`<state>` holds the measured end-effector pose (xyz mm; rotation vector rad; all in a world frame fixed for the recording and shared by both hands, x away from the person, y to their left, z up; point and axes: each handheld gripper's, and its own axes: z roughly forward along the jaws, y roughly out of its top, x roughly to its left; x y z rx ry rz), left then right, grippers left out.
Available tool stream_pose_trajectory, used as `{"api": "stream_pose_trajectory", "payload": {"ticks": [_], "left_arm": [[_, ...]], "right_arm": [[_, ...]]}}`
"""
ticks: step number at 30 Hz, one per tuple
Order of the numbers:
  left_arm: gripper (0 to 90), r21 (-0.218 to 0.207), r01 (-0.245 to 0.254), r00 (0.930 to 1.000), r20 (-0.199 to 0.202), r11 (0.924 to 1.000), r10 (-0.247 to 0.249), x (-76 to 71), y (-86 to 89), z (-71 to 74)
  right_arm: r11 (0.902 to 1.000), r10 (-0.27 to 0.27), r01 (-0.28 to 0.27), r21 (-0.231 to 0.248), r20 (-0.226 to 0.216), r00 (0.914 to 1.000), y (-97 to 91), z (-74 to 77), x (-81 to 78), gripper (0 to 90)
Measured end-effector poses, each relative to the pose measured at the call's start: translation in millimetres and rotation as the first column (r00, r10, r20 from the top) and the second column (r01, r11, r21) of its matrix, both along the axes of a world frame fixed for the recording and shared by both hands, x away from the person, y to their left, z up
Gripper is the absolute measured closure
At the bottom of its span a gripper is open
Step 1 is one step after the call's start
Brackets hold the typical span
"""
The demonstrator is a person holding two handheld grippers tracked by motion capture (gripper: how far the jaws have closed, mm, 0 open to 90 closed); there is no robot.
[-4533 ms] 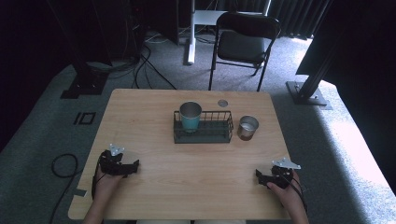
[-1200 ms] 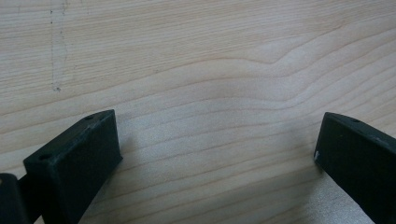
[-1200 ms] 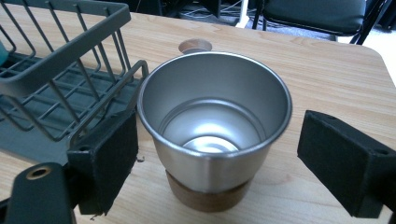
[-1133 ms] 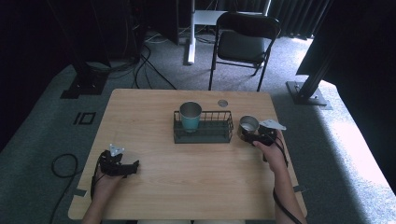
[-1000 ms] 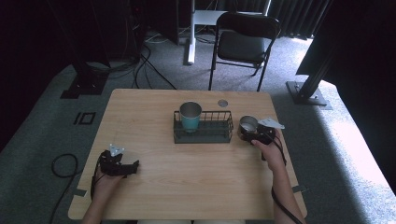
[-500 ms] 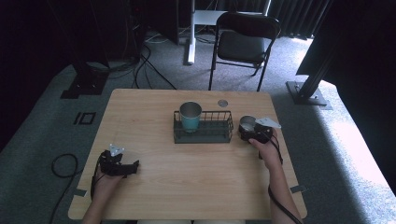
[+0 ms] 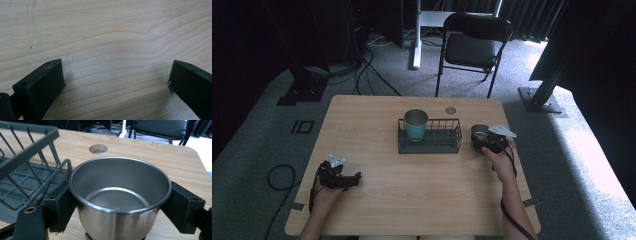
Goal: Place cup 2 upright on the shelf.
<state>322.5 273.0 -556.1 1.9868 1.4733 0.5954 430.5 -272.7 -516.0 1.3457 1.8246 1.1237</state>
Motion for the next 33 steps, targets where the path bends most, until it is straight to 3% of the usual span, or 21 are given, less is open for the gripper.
{"api": "stream_pose_trajectory", "payload": {"ticks": [9,22,33], "left_arm": [[0.8,0.000,0.000,1.0000,0.000,1.0000,0.000,0.0,0.0,0.0],[0.8,0.001,0.001,1.0000,-0.001,1.0000,-0.001,0.0,0.1,0.0],[0.8,0.001,0.000,1.0000,0.000,1.0000,0.000,0.0,0.0,0.0]], "right_arm": [[0.9999,0.017,-0.017,0.005,0.016,0.9997,-2.6,13.5,-3.8,18.1],[0.9993,0.024,-0.026,0.027,0.063,0.9977,-3.3,49.9,-10.4,18.1],[0.9983,0.037,-0.041,0.042,0.089,0.9953,4.8,70.3,-10.2,18.1]]}}
